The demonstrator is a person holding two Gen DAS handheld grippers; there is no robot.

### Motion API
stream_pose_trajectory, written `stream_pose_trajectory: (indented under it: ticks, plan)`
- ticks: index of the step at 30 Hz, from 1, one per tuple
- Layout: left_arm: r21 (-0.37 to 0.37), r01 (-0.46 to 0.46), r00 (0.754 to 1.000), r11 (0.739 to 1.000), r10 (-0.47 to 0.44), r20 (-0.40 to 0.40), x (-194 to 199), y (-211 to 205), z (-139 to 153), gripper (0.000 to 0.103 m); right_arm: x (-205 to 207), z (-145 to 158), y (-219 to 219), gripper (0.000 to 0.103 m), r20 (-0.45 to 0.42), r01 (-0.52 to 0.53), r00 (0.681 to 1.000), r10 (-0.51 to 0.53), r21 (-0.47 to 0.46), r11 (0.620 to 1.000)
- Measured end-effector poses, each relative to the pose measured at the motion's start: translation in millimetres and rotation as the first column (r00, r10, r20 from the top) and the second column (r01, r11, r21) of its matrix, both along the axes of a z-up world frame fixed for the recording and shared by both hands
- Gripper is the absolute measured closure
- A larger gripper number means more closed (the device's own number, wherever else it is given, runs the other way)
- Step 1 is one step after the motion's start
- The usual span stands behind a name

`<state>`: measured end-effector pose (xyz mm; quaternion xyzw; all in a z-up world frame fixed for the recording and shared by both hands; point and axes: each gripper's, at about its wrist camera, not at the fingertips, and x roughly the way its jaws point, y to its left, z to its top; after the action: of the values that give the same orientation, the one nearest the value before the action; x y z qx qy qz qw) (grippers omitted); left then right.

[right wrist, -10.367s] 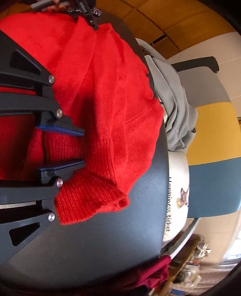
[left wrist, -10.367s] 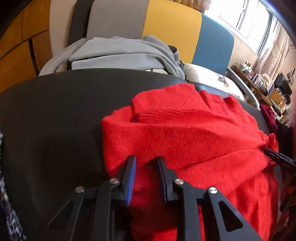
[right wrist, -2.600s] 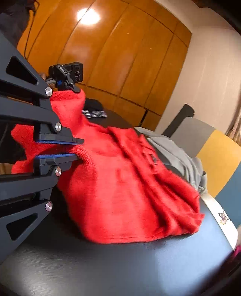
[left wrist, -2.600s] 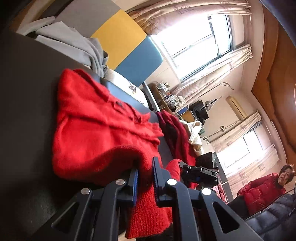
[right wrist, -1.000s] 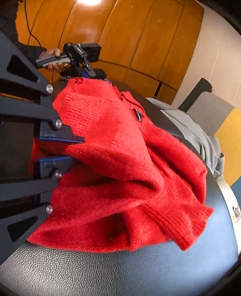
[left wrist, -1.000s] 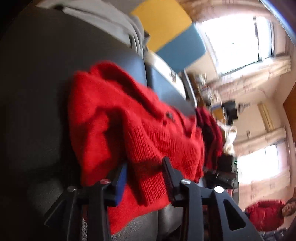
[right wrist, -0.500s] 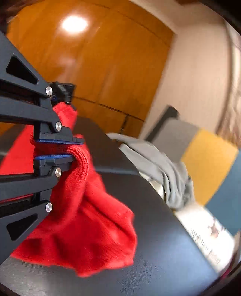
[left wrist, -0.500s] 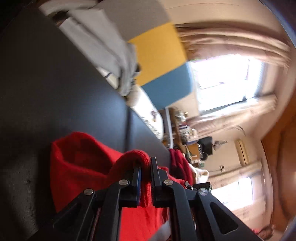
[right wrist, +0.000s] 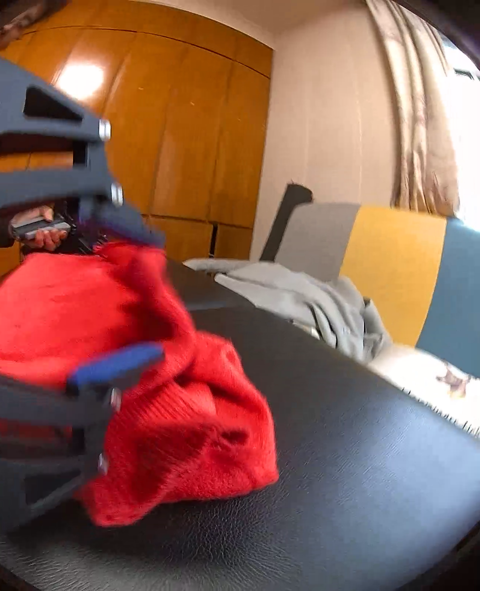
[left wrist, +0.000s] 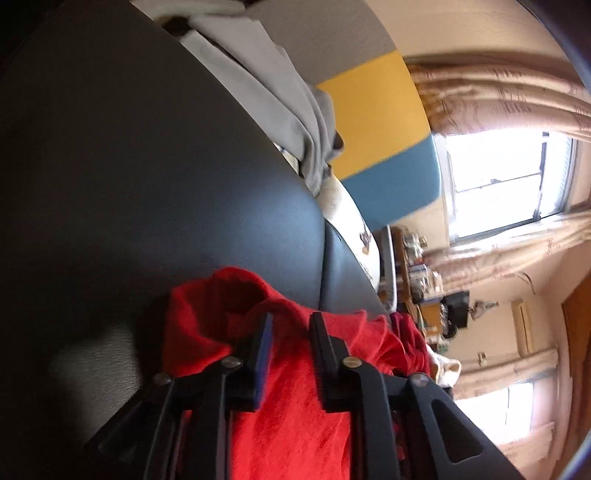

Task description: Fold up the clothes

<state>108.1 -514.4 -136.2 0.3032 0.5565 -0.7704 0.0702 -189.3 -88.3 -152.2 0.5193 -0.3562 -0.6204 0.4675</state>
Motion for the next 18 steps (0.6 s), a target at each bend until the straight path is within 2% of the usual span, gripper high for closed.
stream_pose_trajectory:
  ticks: [3,5,7,9,11,12,14,16,17,18]
  plan:
    - [-0.043,-0.027,0.999,0.999,0.028,0.020,7,3,2,0.082,11,22,4,0.036,-0.143,-0.014,0.989,0.029,0.108,0.994]
    - [-0.096,-0.010,0.998,0.995,0.015,0.055,10,10,3,0.081,17,31,3,0.036,-0.243,-0.004,0.968,0.058,0.216,0.976]
    - [-0.158,0.037,0.996,0.987,-0.023,0.088,11,20,5,0.080,20,34,2,0.045,-0.314,0.005,0.945,0.095,0.305,0.952]
    - [-0.215,0.089,0.992,0.973,-0.066,0.110,12,32,8,0.077,18,32,-8,0.050,-0.346,0.004,0.928,0.135,0.372,0.928]
    - [-0.256,0.140,0.986,0.957,-0.112,0.120,12,44,11,0.073,15,24,-21,0.064,-0.346,-0.004,0.921,0.177,0.446,0.895]
    - [-0.275,0.165,0.982,0.947,-0.132,0.136,11,49,10,0.070,15,20,-25,0.075,-0.340,-0.012,0.920,0.195,0.472,0.882]
    - [-0.307,0.217,0.971,0.927,-0.173,0.165,9,58,9,0.070,18,14,-32,0.084,-0.338,-0.021,0.914,0.225,0.513,0.858]
    - [-0.292,0.281,0.957,0.914,-0.244,0.159,7,68,7,0.074,21,13,-33,0.092,-0.339,-0.022,0.910,0.238,0.535,0.844]
    - [-0.315,0.303,0.951,0.899,-0.264,0.161,8,74,10,0.088,23,14,-31,0.092,-0.340,-0.024,0.910,0.239,0.530,0.847]
    - [-0.337,0.323,0.945,0.885,-0.282,0.166,10,80,12,0.097,28,19,-26,0.093,-0.353,-0.020,0.905,0.238,0.523,0.852]
